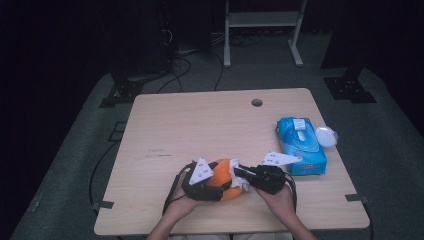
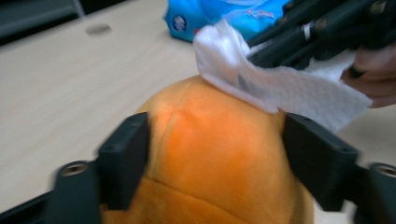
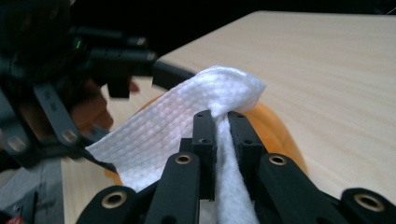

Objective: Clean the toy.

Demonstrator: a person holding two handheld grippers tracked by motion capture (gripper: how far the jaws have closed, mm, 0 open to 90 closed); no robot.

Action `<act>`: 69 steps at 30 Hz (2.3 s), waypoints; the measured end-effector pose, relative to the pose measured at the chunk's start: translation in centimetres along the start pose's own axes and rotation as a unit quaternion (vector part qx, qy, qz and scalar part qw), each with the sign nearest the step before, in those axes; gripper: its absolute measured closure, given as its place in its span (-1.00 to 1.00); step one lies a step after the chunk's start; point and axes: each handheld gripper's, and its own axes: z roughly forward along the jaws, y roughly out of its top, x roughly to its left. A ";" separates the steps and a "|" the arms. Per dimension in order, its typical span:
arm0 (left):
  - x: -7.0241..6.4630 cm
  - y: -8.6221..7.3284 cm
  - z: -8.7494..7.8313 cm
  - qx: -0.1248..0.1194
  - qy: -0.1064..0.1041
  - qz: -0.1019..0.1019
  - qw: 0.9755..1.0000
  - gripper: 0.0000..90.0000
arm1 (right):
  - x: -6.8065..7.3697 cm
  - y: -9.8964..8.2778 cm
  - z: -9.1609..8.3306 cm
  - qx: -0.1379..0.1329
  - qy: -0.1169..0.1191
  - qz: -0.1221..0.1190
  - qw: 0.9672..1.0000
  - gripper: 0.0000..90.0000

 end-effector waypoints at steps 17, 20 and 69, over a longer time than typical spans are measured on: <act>3.1 -2.0 -1.3 0.028 -0.008 -0.043 0.999 -0.40 | -1.1 -0.8 -0.1 -0.004 -0.024 0.032 0.999 0.82; 2.8 -2.0 -1.2 0.026 -0.009 -0.044 0.999 -0.41 | -2.4 -2.0 0.3 0.011 -0.032 0.068 0.997 0.82; -0.6 0.3 -0.8 0.020 -0.036 0.018 0.999 -0.45 | 2.2 1.5 0.1 0.009 -0.028 -0.061 0.998 0.83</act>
